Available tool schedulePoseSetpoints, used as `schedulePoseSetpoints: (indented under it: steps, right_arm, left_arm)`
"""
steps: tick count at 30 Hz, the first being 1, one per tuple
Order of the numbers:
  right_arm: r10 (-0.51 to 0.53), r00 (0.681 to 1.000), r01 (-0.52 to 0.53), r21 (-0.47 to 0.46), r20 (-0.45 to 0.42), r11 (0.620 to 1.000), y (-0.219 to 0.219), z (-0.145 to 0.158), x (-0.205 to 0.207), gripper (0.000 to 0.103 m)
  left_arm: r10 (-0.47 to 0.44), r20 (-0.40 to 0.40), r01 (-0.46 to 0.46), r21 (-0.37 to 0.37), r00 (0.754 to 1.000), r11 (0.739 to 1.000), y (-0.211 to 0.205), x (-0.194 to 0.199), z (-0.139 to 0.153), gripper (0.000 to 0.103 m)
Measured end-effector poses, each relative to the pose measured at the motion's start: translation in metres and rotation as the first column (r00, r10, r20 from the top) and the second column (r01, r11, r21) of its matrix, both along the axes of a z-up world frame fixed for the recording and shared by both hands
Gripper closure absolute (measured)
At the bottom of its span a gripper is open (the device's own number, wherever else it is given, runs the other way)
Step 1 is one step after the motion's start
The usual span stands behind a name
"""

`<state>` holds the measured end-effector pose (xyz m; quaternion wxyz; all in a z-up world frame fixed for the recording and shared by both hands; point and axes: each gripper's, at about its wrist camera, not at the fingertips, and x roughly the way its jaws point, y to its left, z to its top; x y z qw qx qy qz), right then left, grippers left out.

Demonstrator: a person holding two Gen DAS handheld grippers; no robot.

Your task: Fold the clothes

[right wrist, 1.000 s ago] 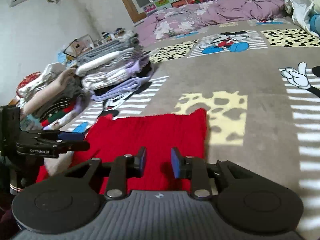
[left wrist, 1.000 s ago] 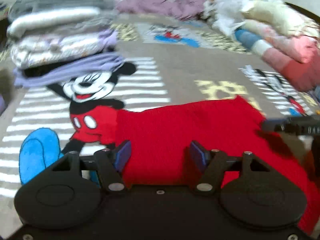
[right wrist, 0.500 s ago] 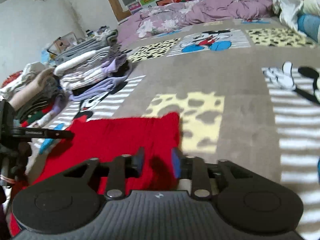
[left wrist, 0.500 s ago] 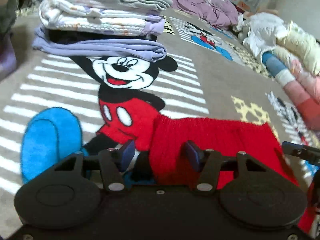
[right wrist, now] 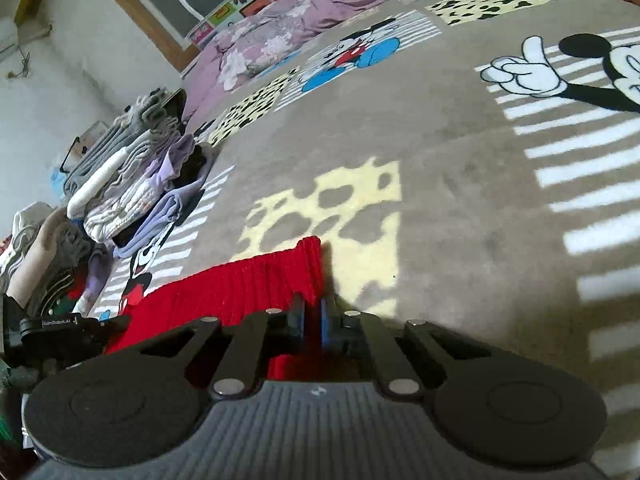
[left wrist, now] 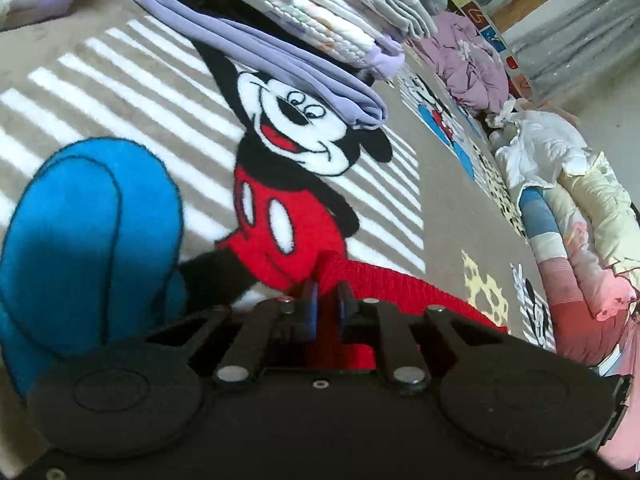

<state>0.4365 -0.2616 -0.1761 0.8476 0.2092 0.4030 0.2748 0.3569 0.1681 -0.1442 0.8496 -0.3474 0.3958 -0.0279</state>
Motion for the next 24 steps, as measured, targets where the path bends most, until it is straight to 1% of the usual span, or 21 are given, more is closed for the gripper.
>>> schedulePoseSetpoints:
  steps: [2,4,5,6,8,10,13,16,17,21,23,24]
  right_arm:
    - [-0.003,1.000,0.003,-0.002,-0.004,1.000,0.001,0.000,0.001,0.098]
    - [-0.014,0.999,0.015,0.036,-0.038,0.999,-0.004,-0.002,0.004,0.097]
    - [-0.015,0.999,0.017,0.041,-0.044,0.999,-0.005,-0.001,0.005,0.095]
    - [-0.025,0.999,0.025,0.017,-0.026,1.000,-0.005,0.004,0.002,0.094]
    - [-0.043,0.999,0.044,-0.033,0.015,0.998,-0.005,0.016,-0.004,0.078]
    - [-0.059,0.997,0.064,-0.083,0.056,0.995,-0.004,0.028,-0.010,0.069]
    - [-0.053,0.992,0.065,-0.103,0.110,0.993,-0.014,0.044,-0.028,0.069]
    - [-0.045,0.985,0.066,-0.123,0.164,0.990,-0.024,0.060,-0.046,0.069]
    - [-0.061,0.983,0.081,-0.112,0.172,0.990,-0.031,0.063,-0.055,0.069]
    - [-0.162,0.971,0.170,-0.029,0.177,0.985,-0.067,0.064,-0.100,0.069]
    - [-0.239,0.956,0.239,0.019,0.171,0.971,-0.087,0.056,-0.127,0.069]
    - [-0.277,0.946,0.274,0.042,0.166,0.961,-0.097,0.053,-0.140,0.068]
  left_arm:
    - [-0.007,-0.002,0.007,0.009,1.000,1.000,0.000,0.001,0.001,0.089]
    - [-0.021,0.001,0.021,0.028,1.000,0.999,-0.001,0.001,0.004,0.088]
    - [-0.032,0.005,0.031,0.042,0.999,0.999,-0.002,0.001,0.007,0.088]
    - [-0.042,0.010,0.041,0.057,0.999,0.998,-0.003,0.000,0.010,0.086]
    - [-0.032,0.025,0.030,0.096,0.999,0.995,-0.003,-0.009,0.018,0.082]
    - [-0.040,0.041,0.033,0.150,0.998,0.988,-0.007,-0.019,0.027,0.081]
    - [-0.085,0.064,0.066,0.252,0.994,0.965,-0.021,-0.037,0.039,0.078]
    - [-0.126,0.081,0.096,0.304,0.989,0.948,-0.035,-0.062,0.046,0.065]
    - [-0.137,0.086,0.104,0.315,0.987,0.943,-0.040,-0.071,0.047,0.059]
    - [-0.207,0.101,0.161,0.347,0.973,0.924,-0.069,-0.108,0.049,0.056]
    - [-0.248,0.109,0.192,0.370,0.963,0.909,-0.087,-0.126,0.050,0.055]
    - [-0.274,0.108,0.214,0.386,0.956,0.897,-0.099,-0.134,0.051,0.054]
